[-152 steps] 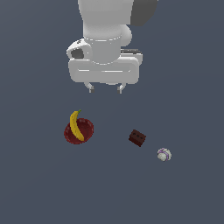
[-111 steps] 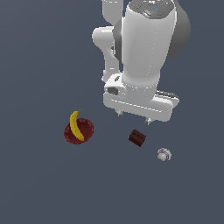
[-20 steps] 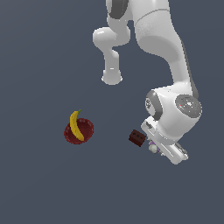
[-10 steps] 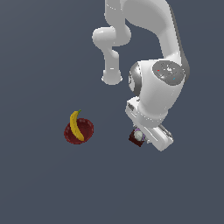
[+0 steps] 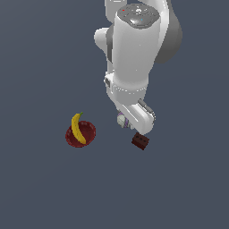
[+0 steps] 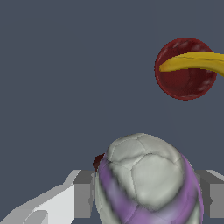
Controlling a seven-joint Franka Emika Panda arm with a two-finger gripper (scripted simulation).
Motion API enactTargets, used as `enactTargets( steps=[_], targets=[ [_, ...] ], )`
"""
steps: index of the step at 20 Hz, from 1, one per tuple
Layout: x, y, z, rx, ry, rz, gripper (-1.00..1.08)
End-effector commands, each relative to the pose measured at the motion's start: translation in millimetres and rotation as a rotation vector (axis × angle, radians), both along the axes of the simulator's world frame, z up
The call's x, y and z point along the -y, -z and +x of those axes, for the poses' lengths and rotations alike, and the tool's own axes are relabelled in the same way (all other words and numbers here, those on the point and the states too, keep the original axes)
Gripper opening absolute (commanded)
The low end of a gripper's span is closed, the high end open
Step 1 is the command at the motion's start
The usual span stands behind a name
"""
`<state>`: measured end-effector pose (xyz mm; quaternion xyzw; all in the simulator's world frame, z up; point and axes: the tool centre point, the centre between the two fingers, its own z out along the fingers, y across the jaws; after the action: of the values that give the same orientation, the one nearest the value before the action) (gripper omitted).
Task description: Pick up a designated object from a clutter of objects.
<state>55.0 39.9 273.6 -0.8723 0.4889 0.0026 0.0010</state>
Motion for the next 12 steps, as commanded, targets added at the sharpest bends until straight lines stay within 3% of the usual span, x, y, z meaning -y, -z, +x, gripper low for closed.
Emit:
enactTargets(
  steps=[1,12],
  targets=[
    [21,-23,-6,0.001,0.0,0.0,-1.0],
    [82,-94,-18,0.003,-0.001,-0.004,-1.0]
  ],
)
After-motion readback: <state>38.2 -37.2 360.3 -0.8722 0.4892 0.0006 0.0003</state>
